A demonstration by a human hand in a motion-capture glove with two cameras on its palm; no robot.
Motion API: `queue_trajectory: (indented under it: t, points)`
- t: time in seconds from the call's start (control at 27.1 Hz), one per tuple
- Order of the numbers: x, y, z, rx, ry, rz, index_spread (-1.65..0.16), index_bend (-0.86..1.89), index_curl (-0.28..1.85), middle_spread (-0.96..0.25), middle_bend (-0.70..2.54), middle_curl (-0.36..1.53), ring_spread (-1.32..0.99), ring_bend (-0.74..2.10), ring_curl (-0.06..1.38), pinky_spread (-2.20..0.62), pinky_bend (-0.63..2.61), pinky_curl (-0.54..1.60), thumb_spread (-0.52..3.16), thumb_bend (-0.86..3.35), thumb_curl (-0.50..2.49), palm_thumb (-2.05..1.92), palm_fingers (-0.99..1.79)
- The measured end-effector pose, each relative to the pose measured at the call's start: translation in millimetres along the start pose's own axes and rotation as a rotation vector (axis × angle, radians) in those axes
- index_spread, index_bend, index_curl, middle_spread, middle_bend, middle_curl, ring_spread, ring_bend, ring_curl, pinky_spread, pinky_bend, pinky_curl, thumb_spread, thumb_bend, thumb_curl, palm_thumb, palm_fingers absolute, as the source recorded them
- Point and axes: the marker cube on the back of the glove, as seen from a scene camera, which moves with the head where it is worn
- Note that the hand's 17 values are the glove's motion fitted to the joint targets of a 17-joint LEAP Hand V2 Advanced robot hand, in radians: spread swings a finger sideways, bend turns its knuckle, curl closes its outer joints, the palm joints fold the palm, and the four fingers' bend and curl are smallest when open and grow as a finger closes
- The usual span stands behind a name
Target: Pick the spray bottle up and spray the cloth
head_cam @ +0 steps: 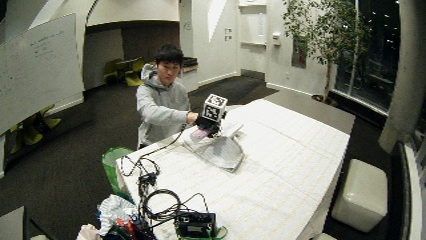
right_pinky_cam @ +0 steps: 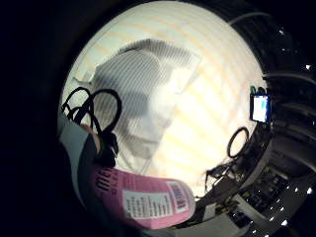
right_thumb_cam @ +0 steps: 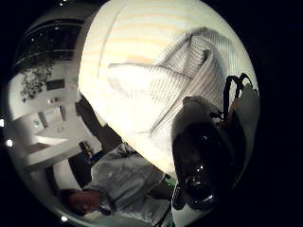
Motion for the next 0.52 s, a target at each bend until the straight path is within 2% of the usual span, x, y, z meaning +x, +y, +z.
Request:
queue_trajectory:
  t: [0.29, 0.52]
  points:
    - [-15, 11, -25, 0.039, 0.032, -0.019, -0.11, 0.52, 0.53, -0.08, 0.61, 0.50, -0.12, 0.65, 0.46, -0.17, 0.39, 0.43, 0.18, -0.03, 0.74, 0.95, 1.39]
    - [-13, 9, -11, -0.003, 0.052, 0.000, -0.11, 0.52, 0.54, -0.08, 0.61, 0.50, -0.12, 0.65, 0.46, -0.17, 0.39, 0.43, 0.18, -0.03, 0.74, 0.95, 1.39]
